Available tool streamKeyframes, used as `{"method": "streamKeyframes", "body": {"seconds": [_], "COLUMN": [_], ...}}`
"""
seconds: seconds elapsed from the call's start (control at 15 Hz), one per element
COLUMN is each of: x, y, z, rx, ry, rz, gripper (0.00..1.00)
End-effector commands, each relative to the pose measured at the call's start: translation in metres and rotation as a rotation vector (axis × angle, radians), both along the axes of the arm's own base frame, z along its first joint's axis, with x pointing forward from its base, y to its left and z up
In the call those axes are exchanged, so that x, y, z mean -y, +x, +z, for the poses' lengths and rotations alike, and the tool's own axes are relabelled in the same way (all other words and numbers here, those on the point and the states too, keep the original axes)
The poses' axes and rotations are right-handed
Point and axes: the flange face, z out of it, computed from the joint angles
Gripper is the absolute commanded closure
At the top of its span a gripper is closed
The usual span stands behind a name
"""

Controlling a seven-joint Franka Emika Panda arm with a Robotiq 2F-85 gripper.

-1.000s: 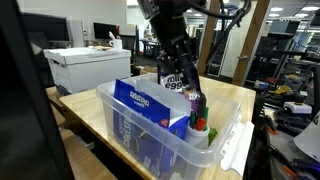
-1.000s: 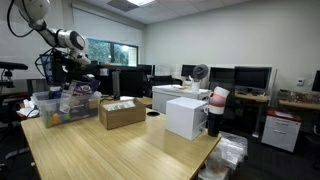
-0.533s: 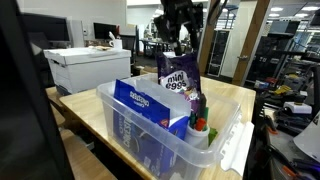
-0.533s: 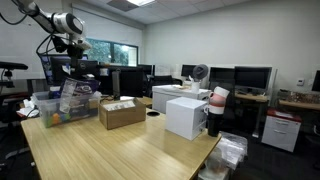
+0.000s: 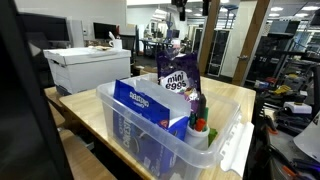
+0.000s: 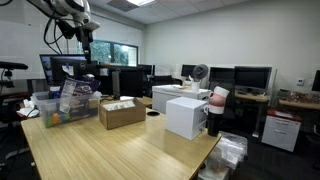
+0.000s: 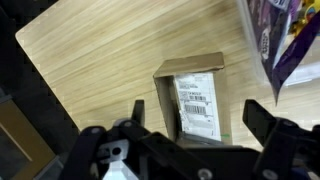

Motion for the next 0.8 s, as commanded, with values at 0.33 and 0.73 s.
{"method": "streamKeyframes", "body": {"seconds": [0.33, 0.73], "x": [0.028, 0.022], "y": [-0.030, -0.043], "z": [-0.084, -0.128], "rx": [0.066, 0.076], "ry": [0.000, 0.060], "rz": [0.148, 0.197], "gripper": [0.33, 0.65]}}
